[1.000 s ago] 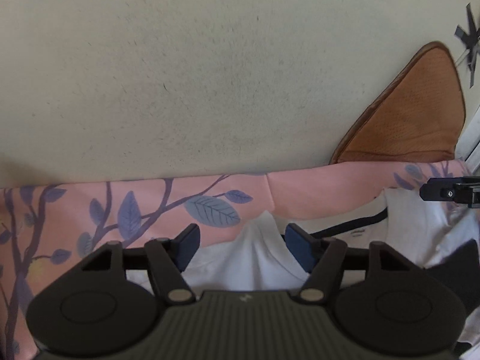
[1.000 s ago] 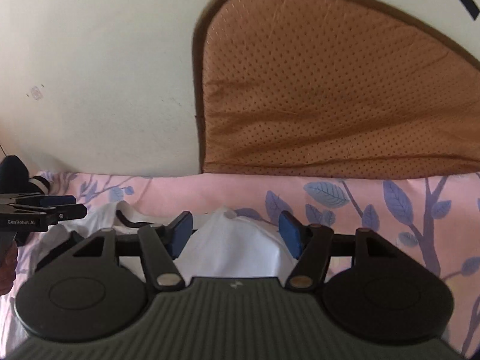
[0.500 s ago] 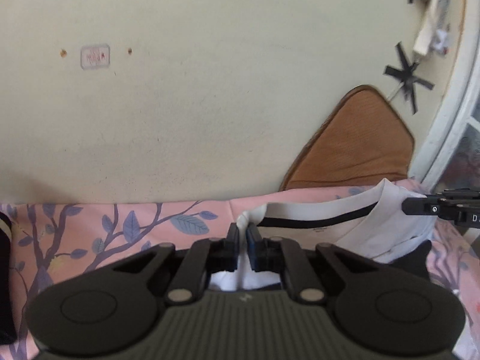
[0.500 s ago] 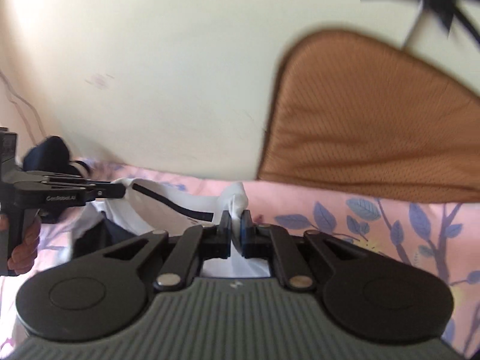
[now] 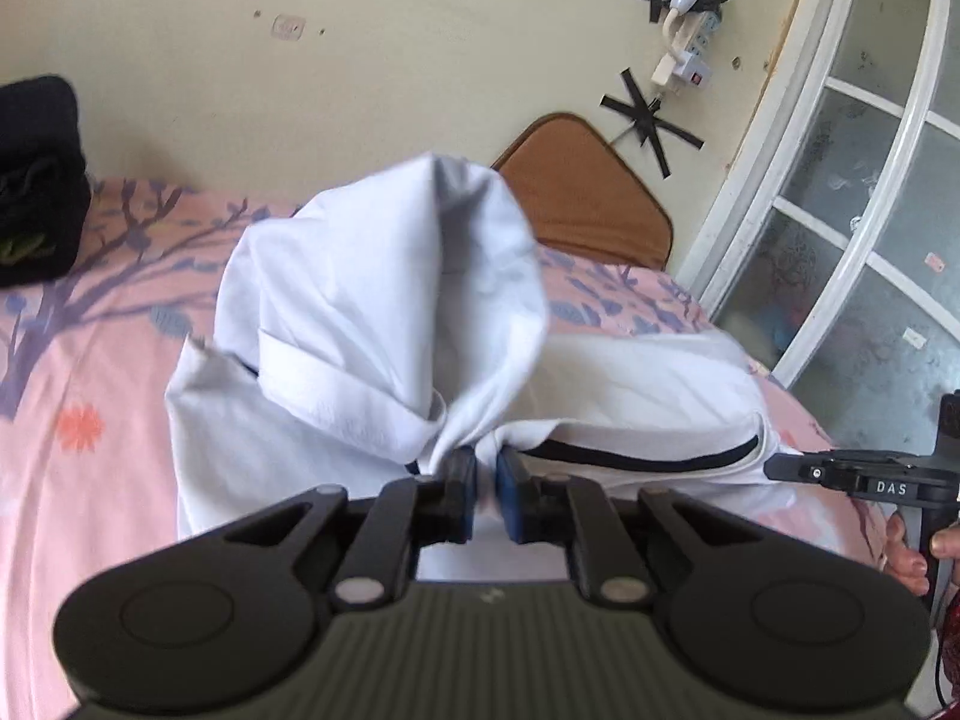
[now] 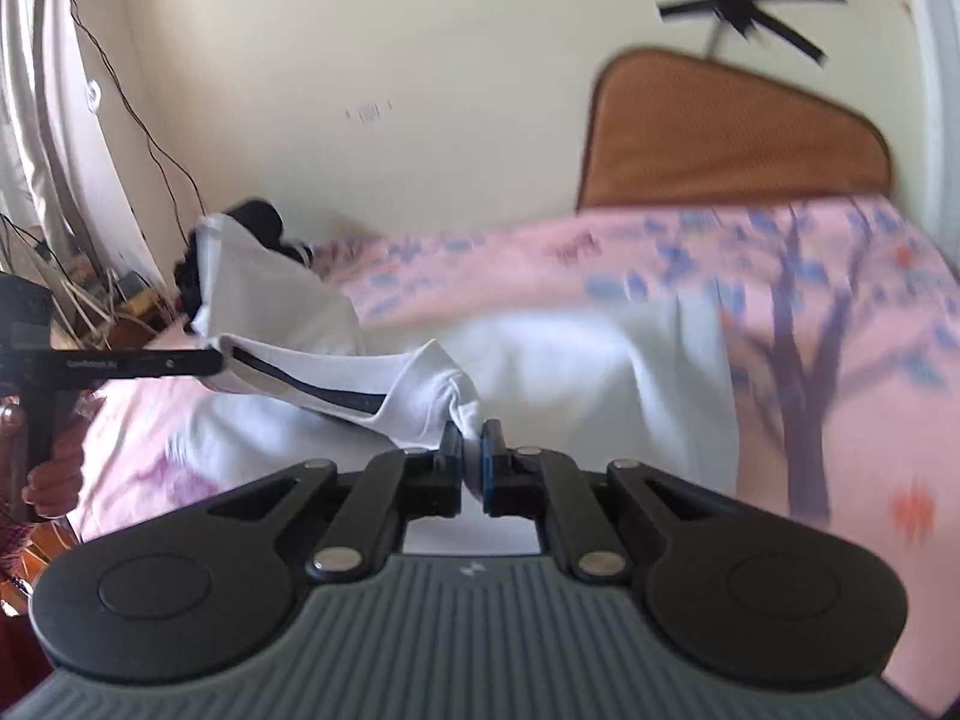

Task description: Fold small clothes

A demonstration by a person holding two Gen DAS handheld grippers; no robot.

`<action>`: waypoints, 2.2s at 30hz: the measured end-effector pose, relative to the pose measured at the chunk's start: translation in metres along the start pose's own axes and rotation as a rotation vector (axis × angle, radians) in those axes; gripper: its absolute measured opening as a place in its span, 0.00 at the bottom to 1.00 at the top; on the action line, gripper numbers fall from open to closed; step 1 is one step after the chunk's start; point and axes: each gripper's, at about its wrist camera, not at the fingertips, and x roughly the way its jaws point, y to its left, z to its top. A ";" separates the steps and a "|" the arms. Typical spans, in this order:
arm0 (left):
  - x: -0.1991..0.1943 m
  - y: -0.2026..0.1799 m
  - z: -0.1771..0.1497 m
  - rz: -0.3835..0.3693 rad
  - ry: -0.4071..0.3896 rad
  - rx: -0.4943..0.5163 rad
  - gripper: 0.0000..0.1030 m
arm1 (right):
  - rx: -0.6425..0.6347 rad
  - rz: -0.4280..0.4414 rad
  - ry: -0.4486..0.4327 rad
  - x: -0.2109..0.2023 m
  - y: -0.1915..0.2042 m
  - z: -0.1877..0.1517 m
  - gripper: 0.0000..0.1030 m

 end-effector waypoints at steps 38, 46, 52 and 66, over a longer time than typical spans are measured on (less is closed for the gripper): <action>-0.037 0.093 0.047 0.294 -0.055 -0.076 0.60 | 0.093 -0.203 -0.272 -0.008 -0.041 0.038 0.48; 0.000 0.103 0.057 0.181 0.059 -0.150 0.80 | -0.157 0.345 -0.033 0.087 0.087 0.053 0.48; 0.022 0.109 0.061 0.108 0.112 -0.133 0.14 | -0.229 0.463 0.126 0.175 0.152 0.048 0.54; -0.044 0.117 0.078 0.201 -0.116 -0.152 0.56 | -0.080 0.431 0.060 0.136 0.085 0.070 0.51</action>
